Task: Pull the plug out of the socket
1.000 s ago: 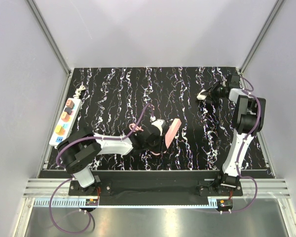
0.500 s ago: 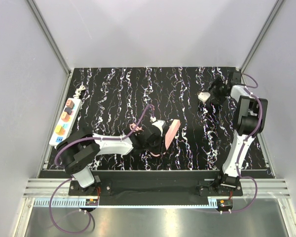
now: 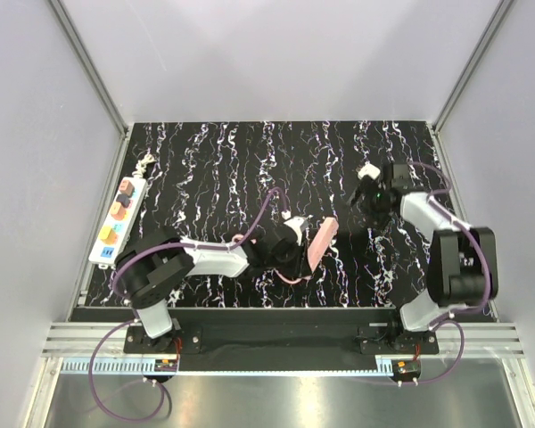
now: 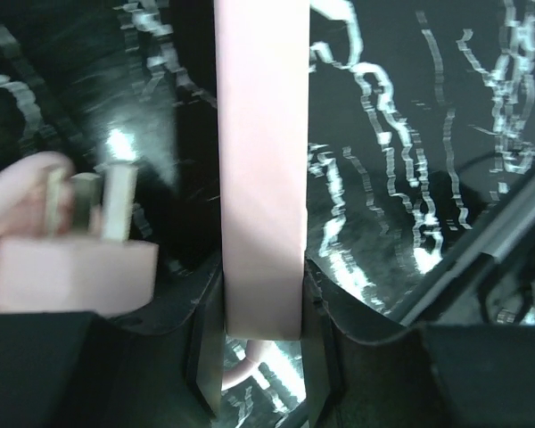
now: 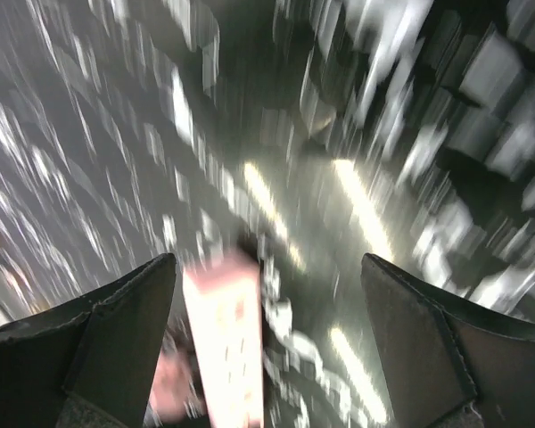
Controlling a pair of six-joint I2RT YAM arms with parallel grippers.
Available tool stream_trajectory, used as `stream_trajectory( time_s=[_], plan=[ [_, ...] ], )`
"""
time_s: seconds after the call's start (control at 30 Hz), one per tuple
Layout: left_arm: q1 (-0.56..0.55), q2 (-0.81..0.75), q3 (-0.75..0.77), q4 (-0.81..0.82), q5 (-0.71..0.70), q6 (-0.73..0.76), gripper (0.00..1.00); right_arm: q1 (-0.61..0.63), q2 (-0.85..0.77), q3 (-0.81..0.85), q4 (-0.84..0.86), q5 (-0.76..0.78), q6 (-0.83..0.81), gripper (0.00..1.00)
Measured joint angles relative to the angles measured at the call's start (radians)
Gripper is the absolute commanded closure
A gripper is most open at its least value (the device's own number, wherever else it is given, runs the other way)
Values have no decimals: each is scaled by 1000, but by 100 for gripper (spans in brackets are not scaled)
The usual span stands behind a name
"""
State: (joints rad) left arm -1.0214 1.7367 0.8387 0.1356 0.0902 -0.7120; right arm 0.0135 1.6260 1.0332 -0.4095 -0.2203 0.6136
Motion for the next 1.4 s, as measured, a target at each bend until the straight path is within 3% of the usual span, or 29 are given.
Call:
stream_trajectory(
  time_s=[0.2,0.3,0.57,0.7,1.07,1.4],
  plan=[
    [0,49,5,101,89,-34,96,67,-225,-227,-10,-24,16,8],
    [0,56,6,113,101,-42,85,64,-306,-277,-8,-40,11,8],
    [-8,36,8,77,90,-23,37,82,-350,-351,24,-89,30,9],
    [-19,-18,9,9,70,-4,22,135,-304,-365,45,-91,69,10],
    [-34,-270,10,-181,-40,56,19,214,-313,-389,82,-65,206,18],
    [-39,-575,-38,-257,-134,77,18,367,-282,-383,49,77,333,23]
  ],
)
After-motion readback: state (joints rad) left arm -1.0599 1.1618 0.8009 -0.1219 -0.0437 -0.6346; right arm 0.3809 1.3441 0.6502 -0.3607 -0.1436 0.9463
